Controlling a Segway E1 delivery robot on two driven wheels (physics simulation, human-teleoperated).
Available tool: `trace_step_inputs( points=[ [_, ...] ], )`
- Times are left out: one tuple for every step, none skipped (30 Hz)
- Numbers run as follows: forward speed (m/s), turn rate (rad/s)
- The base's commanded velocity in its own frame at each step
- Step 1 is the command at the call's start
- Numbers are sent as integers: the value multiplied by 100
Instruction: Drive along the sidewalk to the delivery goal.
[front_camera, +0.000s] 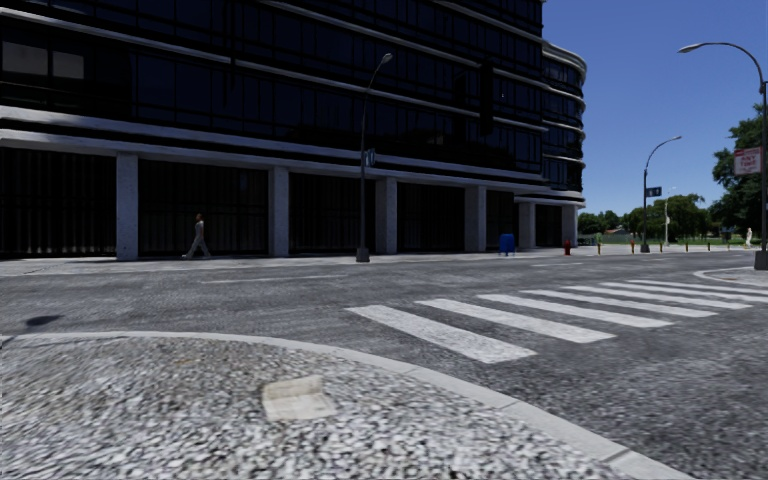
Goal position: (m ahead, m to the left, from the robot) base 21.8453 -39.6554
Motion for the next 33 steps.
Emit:
trace_step_inputs(
  points=[
    [200,0],
    [200,0],
    [200,0],
    [200,0],
    [200,0],
    [200,0],
    [200,0],
    [200,-1],
    [200,-5],
    [200,-5],
    [200,-9],
    [200,-13],
    [200,-19],
    [200,-24],
    [200,-30],
    [200,-30],
    [199,-33],
    [191,-37],
    [187,-39],
    [184,-39],
    [184,-39],
    [183,-40],
    [183,-40],
    [182,-41],
    [182,-43],
    [182,-44],
    [182,-44],
    [182,-44],
    [182,-46],
    [182,-51],
    [181,-54],
    [170,-55],
    [170,-55]
  ],
)
